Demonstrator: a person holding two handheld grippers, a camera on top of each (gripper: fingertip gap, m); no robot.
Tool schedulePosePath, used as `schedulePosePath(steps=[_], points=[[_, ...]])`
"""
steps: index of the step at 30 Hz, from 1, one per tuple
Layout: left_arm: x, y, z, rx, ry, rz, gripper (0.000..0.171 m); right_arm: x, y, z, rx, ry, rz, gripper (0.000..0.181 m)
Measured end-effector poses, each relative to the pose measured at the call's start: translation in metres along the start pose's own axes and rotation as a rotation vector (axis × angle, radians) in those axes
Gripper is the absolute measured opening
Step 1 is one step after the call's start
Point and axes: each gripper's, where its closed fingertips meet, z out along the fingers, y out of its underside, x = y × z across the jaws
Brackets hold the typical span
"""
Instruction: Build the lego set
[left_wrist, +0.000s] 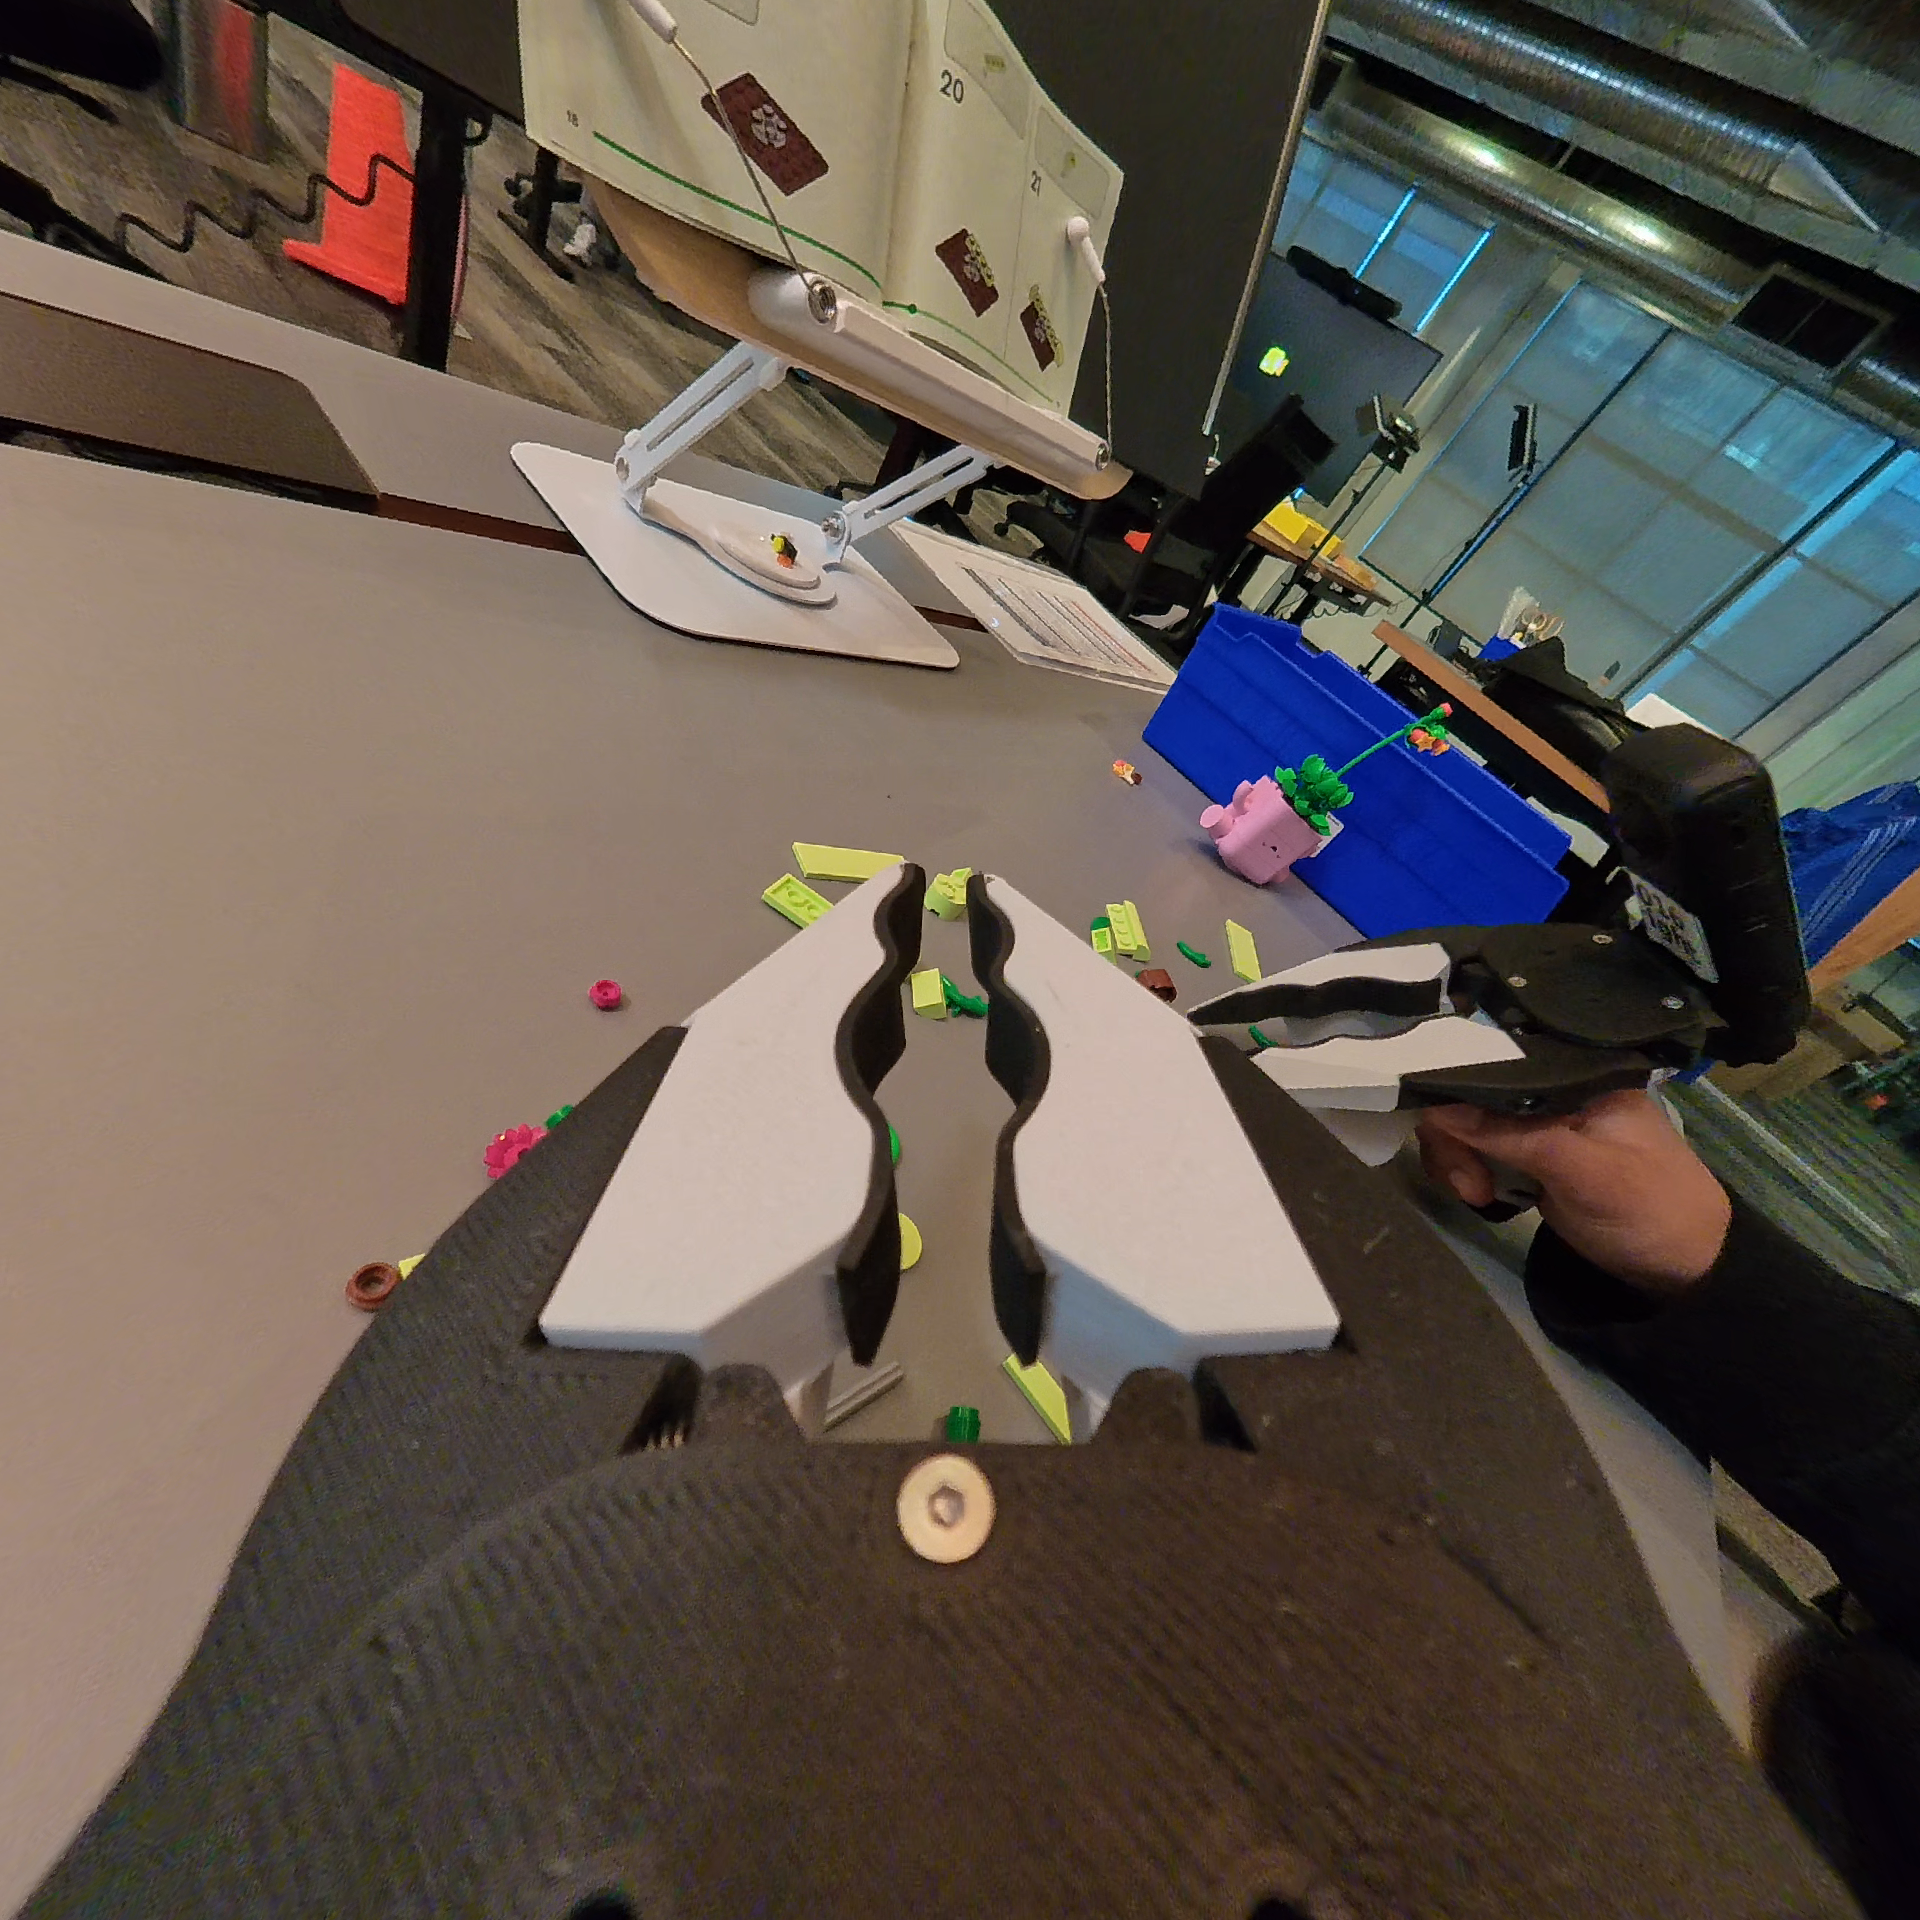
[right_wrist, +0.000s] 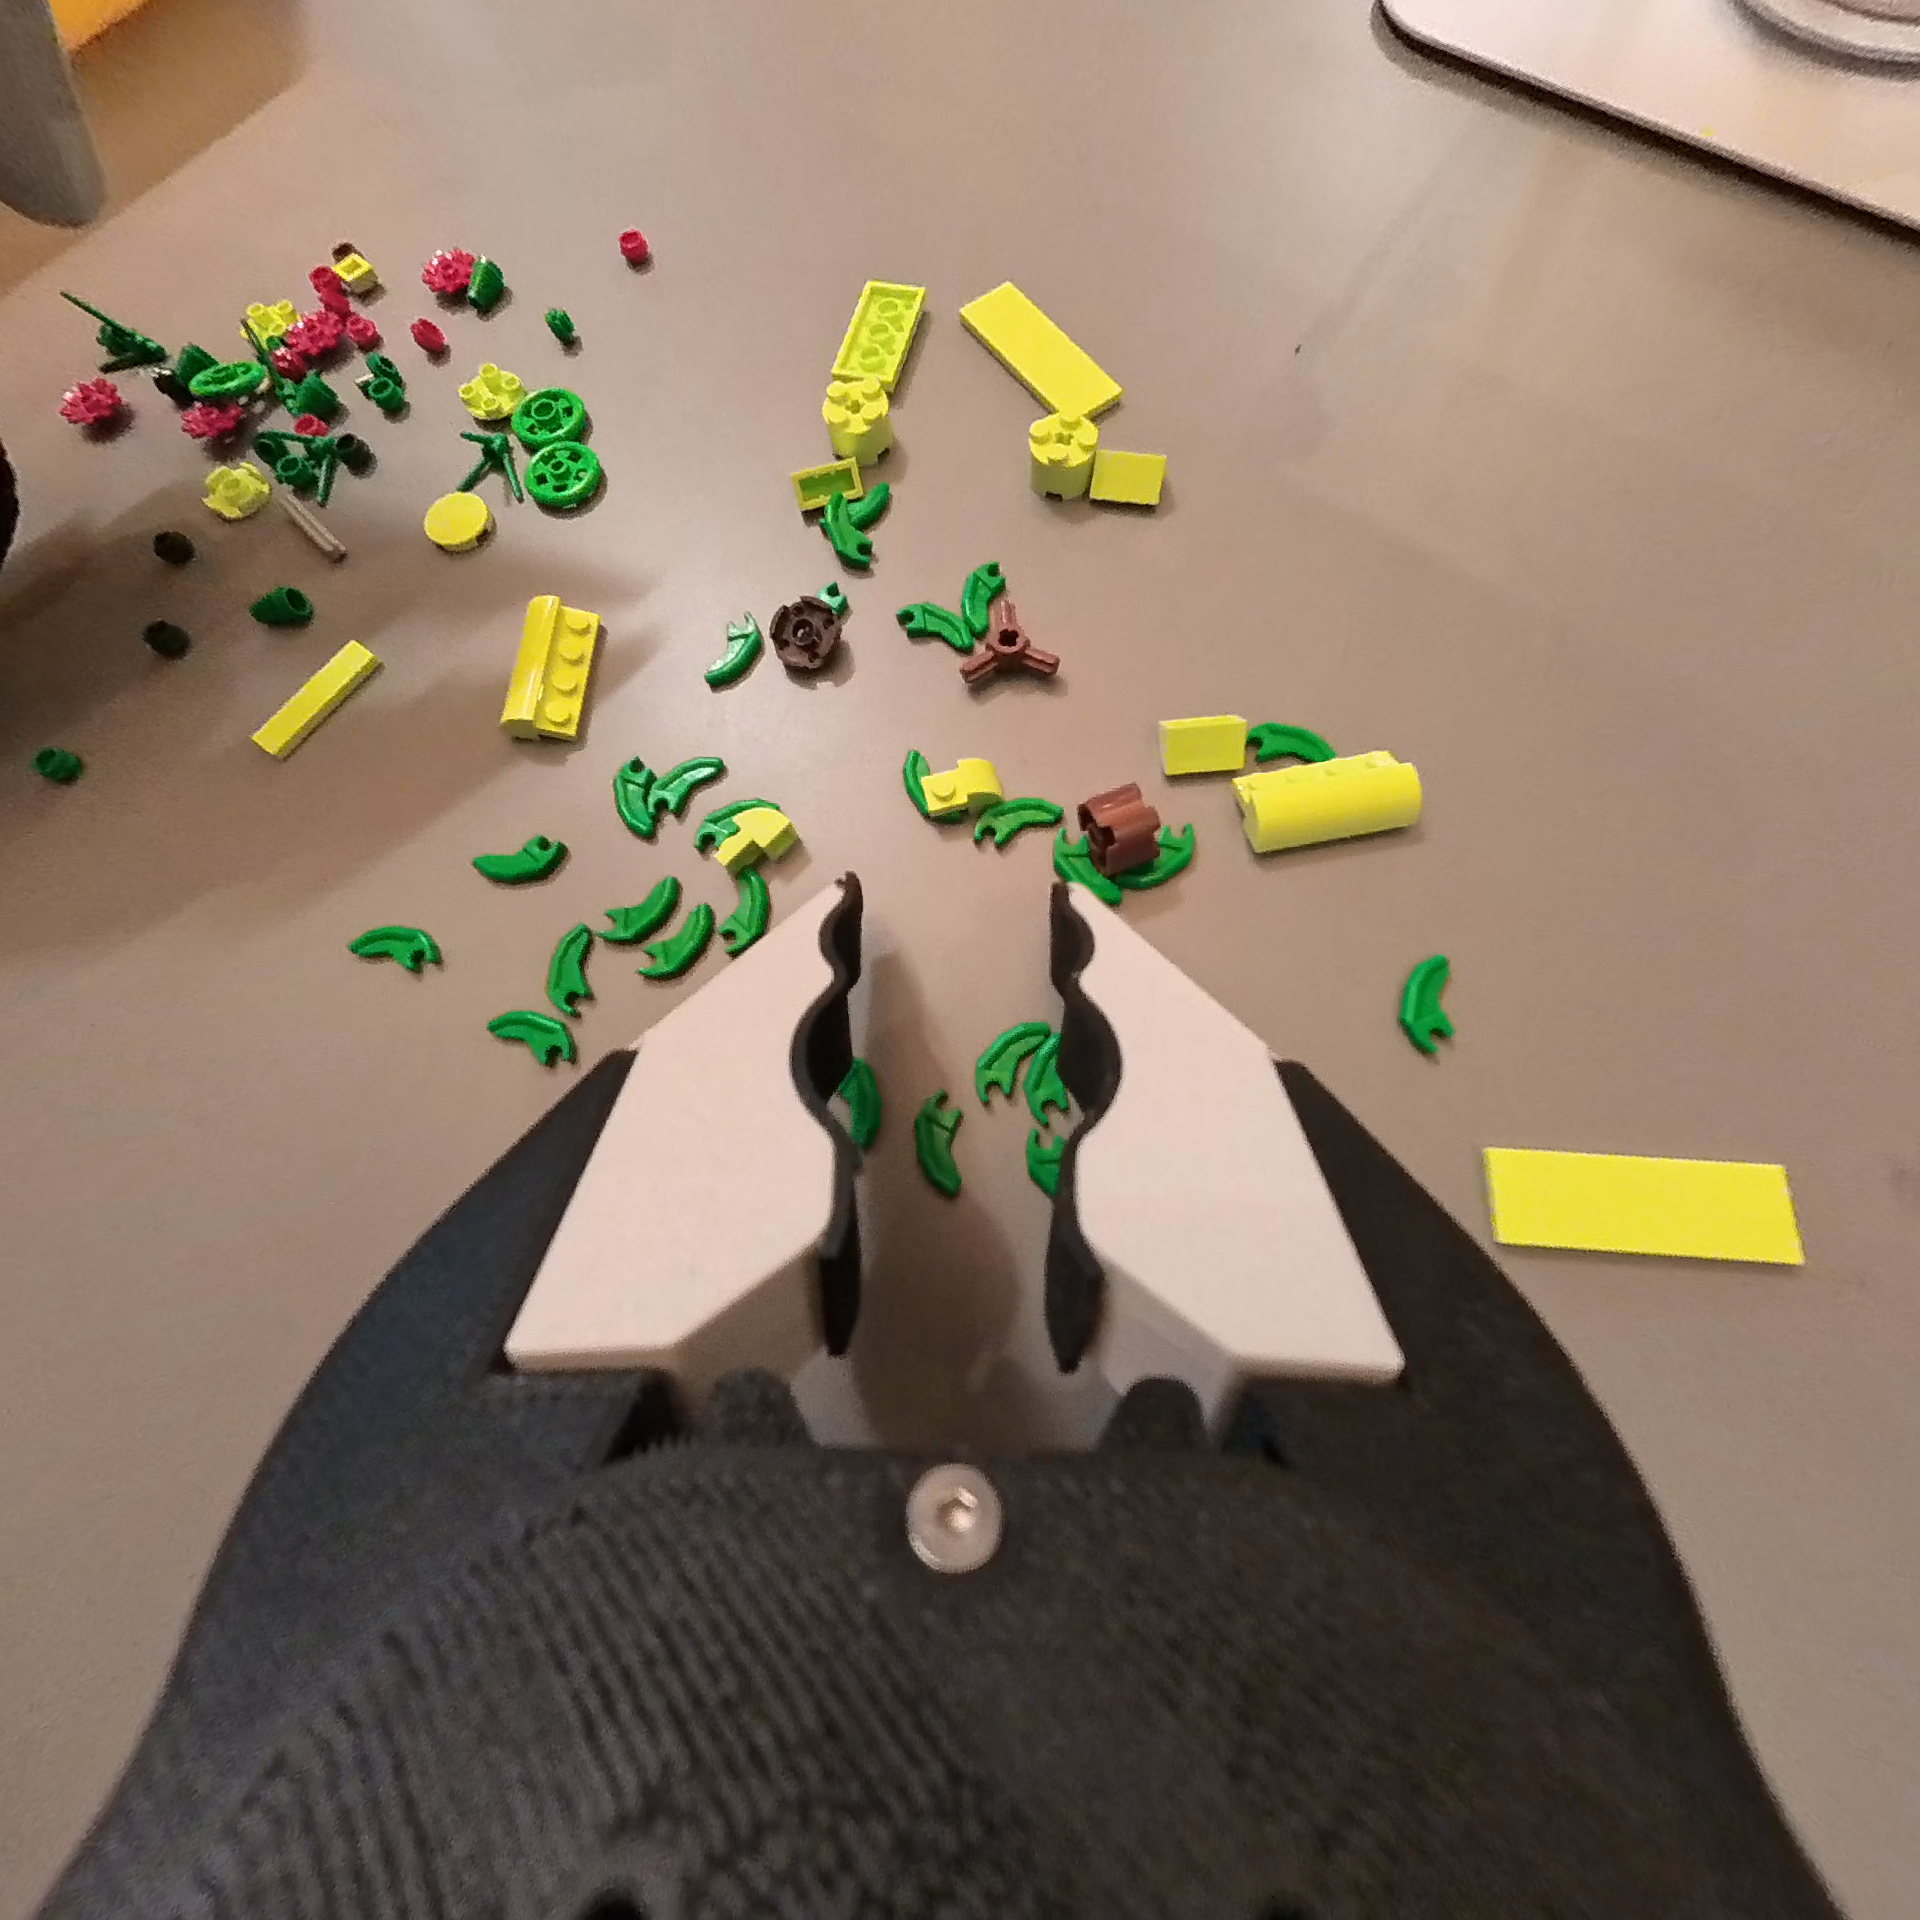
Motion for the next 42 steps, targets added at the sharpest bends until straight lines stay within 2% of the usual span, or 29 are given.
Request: schedulePosePath(steps=[13, 20, 42], points=[[-0.002, -0.001, -0.001, 0.009, -0.014, 0.002, 0.008, -0.001, -0.001, -0.001, -0.004, 0.000, -0.010, 0.034], [-0.016, -0.007, -0.007, 0.035, -0.110, 0.010, 0.018, 0.006, 0.001, -0.002, -0.008, 0.024, 0.008, 0.034], [-0.019, -0.009, -0.009, 0.054, -0.111, -0.018, 0.017, 0.004, -0.004, -0.002, 0.003, 0.027, -0.008, 0.033]])
